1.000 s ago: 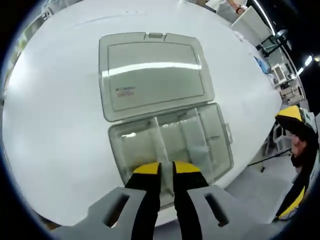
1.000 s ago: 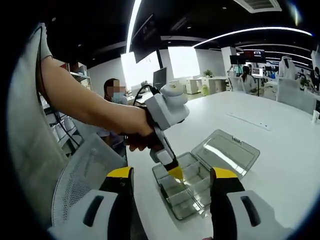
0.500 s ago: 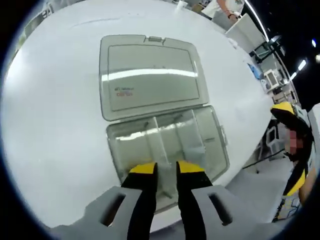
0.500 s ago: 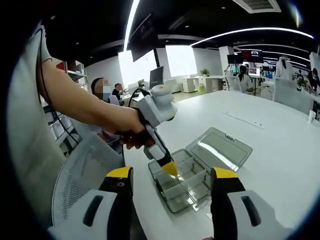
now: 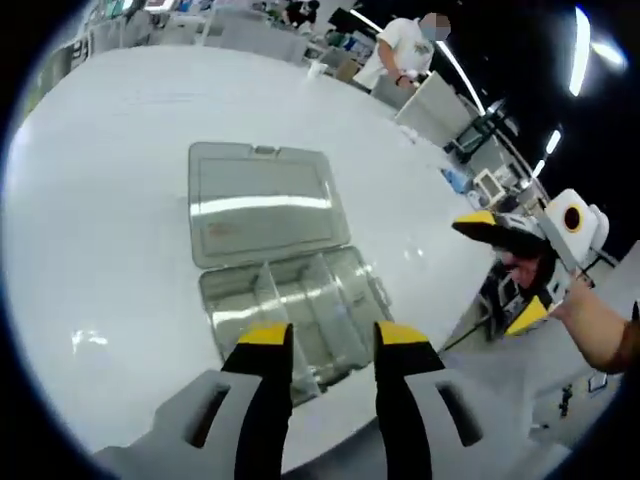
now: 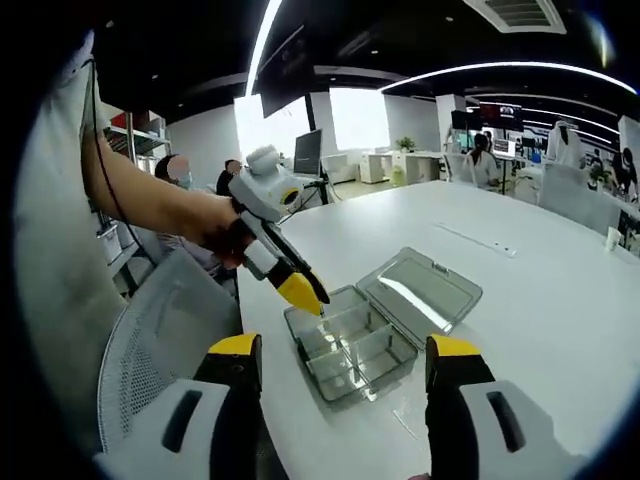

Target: Insert the divider into the dual guide fixture by aligning both edges with the guide slots and pushing it downward to the bottom, including one-sided entry, uneven engagement, binding, and posture correction.

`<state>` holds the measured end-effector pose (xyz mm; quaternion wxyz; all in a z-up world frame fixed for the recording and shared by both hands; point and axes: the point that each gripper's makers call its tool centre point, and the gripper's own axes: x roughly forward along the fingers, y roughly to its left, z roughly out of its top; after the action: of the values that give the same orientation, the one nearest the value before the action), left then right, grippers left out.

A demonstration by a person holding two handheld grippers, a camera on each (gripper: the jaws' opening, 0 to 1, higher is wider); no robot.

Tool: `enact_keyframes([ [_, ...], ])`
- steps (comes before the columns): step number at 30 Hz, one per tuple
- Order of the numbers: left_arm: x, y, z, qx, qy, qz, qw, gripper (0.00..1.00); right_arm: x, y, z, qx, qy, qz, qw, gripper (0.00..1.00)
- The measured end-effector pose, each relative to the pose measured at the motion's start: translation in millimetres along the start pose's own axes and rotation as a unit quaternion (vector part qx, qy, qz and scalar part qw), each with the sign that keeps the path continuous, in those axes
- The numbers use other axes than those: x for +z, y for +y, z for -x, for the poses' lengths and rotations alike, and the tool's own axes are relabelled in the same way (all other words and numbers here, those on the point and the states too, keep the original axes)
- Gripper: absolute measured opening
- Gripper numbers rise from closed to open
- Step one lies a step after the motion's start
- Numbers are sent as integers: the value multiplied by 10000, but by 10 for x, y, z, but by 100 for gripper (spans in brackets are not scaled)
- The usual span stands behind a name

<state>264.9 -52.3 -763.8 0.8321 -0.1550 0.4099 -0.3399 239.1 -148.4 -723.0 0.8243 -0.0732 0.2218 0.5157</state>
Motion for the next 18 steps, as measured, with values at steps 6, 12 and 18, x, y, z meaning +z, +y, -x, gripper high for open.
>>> enact_keyframes([
  [6, -9, -135, 166, -300, -308, -180, 9989, 35, -53, -63, 102, -131, -25, 0, 9999, 65],
  [12, 7, -246, 270, -619, -713, -527, 9941, 43, -147, -110, 204, -204, -24, -86, 9998, 66],
  [18, -69, -285, 307, -740, -846, -869, 9899, 43, -206, -238, 302, -357, 34, -123, 9993, 66],
])
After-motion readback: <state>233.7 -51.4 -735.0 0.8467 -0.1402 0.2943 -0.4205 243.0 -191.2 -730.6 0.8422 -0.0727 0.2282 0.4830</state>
